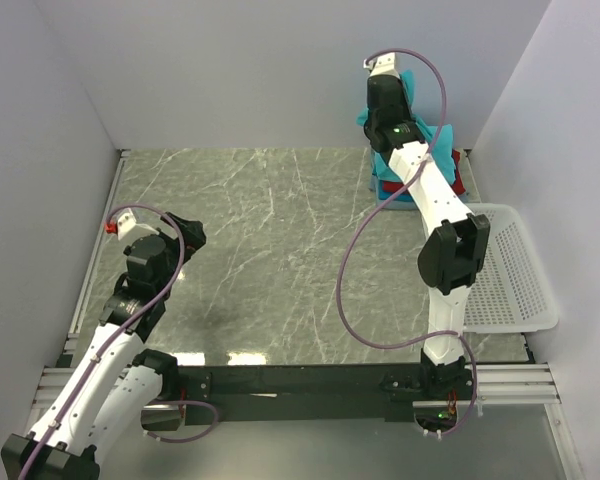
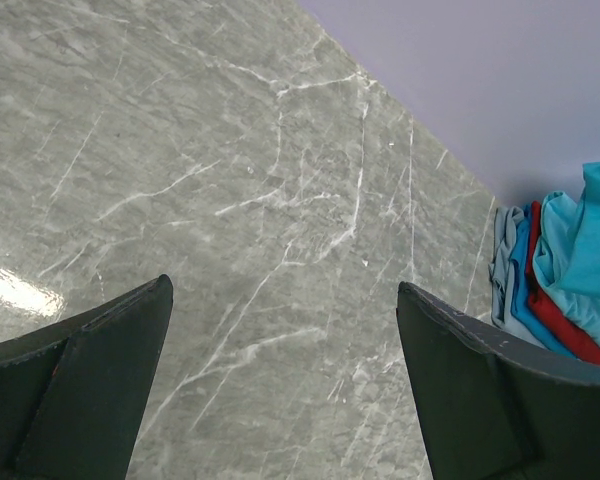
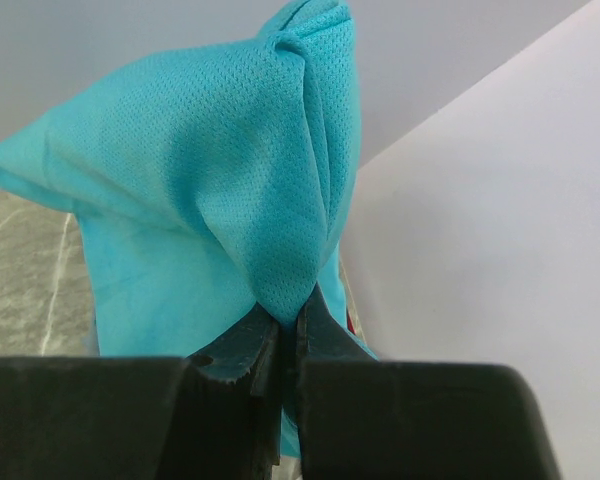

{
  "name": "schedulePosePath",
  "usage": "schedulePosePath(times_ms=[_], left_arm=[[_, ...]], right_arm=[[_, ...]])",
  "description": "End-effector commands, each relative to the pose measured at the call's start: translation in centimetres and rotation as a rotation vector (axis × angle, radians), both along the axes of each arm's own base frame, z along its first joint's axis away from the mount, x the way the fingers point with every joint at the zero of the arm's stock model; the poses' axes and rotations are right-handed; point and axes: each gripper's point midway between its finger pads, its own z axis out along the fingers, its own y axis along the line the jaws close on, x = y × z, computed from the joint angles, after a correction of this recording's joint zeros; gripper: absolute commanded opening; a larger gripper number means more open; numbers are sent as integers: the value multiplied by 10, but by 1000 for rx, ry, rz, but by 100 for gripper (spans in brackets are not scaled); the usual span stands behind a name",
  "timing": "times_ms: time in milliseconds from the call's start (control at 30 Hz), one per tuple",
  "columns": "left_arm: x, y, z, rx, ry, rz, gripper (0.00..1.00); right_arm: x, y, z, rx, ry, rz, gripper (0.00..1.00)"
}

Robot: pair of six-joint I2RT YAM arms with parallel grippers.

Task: Fold and stack the t-shirts
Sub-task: Neatly place the folded tshirt to the corner

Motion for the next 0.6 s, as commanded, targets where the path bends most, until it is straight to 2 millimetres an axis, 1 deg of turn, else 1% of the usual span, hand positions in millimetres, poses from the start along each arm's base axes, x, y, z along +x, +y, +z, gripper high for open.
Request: schedulePosePath(times_ms=[0, 133, 167, 233, 267, 400, 433, 500, 567], left_arm=[[3, -3, 6, -11, -24, -9, 100], [4, -1, 2, 0, -10, 2, 99], [4, -1, 2, 1, -10, 0, 99], [4, -1, 2, 4, -7, 3, 99], [4, 0, 2, 5, -7, 5, 100], [5, 1, 2, 11, -3, 10, 99], [6, 1, 2, 9, -3, 11, 99], [6, 0, 0, 13, 3, 10, 99], [7, 1, 0, 12, 3, 14, 100]], right_arm=[[-8, -13, 34, 39, -92, -24, 0], [-1, -21, 23, 45, -79, -35, 0], [2, -23, 16, 44, -67, -36, 0], [6, -24, 10, 50, -61, -33, 0], [9, -28, 3, 49, -49, -39, 0], [18, -35, -8, 59, -41, -48, 0], [22, -36, -15, 61, -30, -48, 0], [26, -42, -16, 78, -33, -47, 0], [29, -42, -23, 83, -24, -40, 0]])
